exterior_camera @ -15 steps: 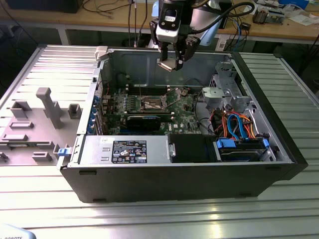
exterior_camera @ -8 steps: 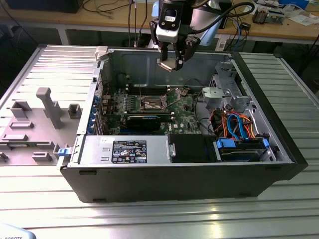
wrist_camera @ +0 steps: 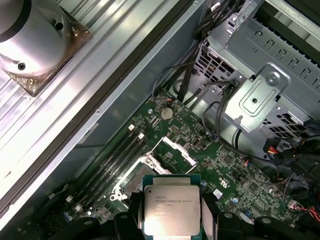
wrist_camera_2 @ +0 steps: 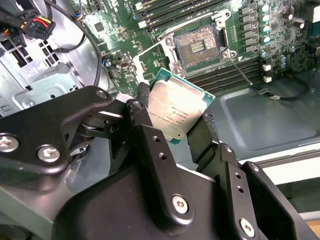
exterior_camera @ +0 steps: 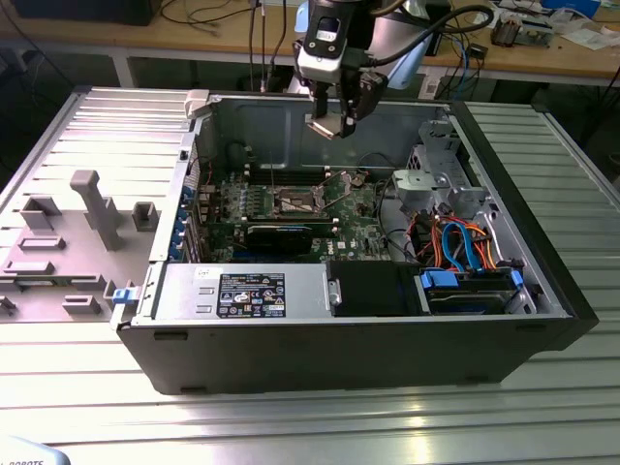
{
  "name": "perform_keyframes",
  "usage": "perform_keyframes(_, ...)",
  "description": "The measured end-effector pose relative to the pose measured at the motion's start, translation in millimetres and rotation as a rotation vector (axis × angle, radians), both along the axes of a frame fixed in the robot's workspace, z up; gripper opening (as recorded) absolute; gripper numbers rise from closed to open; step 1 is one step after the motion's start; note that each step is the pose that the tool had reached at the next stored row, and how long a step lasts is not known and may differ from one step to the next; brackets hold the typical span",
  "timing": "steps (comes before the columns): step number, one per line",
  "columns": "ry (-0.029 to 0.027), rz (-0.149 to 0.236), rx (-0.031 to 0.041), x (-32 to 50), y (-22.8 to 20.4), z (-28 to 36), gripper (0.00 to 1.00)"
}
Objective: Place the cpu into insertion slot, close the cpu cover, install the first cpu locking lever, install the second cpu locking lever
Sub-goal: 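Place the cpu into insertion slot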
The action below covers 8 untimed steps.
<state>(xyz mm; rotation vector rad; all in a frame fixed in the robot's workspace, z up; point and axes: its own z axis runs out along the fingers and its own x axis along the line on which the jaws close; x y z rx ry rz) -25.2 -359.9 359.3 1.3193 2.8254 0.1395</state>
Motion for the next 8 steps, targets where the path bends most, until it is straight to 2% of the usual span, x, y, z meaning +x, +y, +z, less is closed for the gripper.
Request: perform_keyframes(8, 0.0, -0.055, 0.0, -0.1, 0.0, -0.2, 0.55)
